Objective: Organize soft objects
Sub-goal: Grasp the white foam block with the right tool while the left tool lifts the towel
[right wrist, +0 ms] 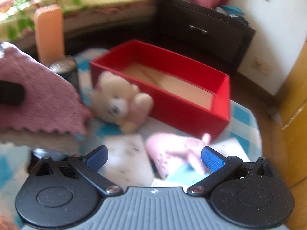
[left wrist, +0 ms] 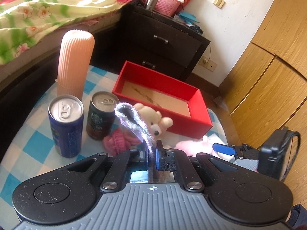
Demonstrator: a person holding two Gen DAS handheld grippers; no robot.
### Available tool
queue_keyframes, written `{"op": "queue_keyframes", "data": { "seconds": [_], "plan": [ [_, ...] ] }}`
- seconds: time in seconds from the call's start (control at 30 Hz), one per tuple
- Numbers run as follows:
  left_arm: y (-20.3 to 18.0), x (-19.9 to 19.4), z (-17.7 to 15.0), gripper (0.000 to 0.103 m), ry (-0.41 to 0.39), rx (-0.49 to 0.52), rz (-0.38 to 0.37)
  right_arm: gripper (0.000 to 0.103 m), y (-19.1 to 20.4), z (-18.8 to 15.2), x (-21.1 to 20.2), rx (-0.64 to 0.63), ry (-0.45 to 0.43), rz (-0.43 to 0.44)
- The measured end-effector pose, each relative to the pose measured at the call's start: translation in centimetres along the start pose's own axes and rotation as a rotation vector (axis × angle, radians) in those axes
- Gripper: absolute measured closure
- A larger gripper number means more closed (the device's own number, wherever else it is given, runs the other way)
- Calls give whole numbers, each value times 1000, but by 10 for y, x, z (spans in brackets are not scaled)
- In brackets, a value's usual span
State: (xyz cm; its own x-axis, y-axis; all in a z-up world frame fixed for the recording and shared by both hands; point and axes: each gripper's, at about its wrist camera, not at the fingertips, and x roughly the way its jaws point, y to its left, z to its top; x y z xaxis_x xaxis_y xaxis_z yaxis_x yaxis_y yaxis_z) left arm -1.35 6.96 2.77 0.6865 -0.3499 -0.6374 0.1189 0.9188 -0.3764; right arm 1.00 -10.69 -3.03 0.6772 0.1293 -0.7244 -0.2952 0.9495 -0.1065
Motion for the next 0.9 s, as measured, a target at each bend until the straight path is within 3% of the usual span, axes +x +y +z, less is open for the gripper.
{"op": "queue_keyframes", "data": {
  "seconds": [0.1,0.2,0.37,0.43,0.5,0.53,0.7,0.77,0.9],
  "plan": [
    [2,-3,-1,101,-1,-9,-18,19,1,-1,-1,-15,-19,69],
    [5,-5,0,101,2,-23,-39,21,5,-4,11,-32,19,118],
    [9,-6,-1,100,7,-13,-38,22,16,-5,23,-113,36,123],
    [10,-6,-2,100,9,-11,-35,49,15,1,10,-116,50,167],
    [10,-6,-2,100,8,-6,-30,50,8,5,-11,-94,-7,294],
    [10,-5,-2,100,12,-9,-32,45,8,5,-15,-102,-19,305],
    [4,-4,-3,99,16,3,-51,44,10,-10,27,-128,130,277],
    [5,-4,-4,99,19,1,-55,43,7,-12,35,-156,126,215],
    [7,-1,-5,99,31,-11,-58,43,-13,-6,46,-78,127,210]
  ]
}}
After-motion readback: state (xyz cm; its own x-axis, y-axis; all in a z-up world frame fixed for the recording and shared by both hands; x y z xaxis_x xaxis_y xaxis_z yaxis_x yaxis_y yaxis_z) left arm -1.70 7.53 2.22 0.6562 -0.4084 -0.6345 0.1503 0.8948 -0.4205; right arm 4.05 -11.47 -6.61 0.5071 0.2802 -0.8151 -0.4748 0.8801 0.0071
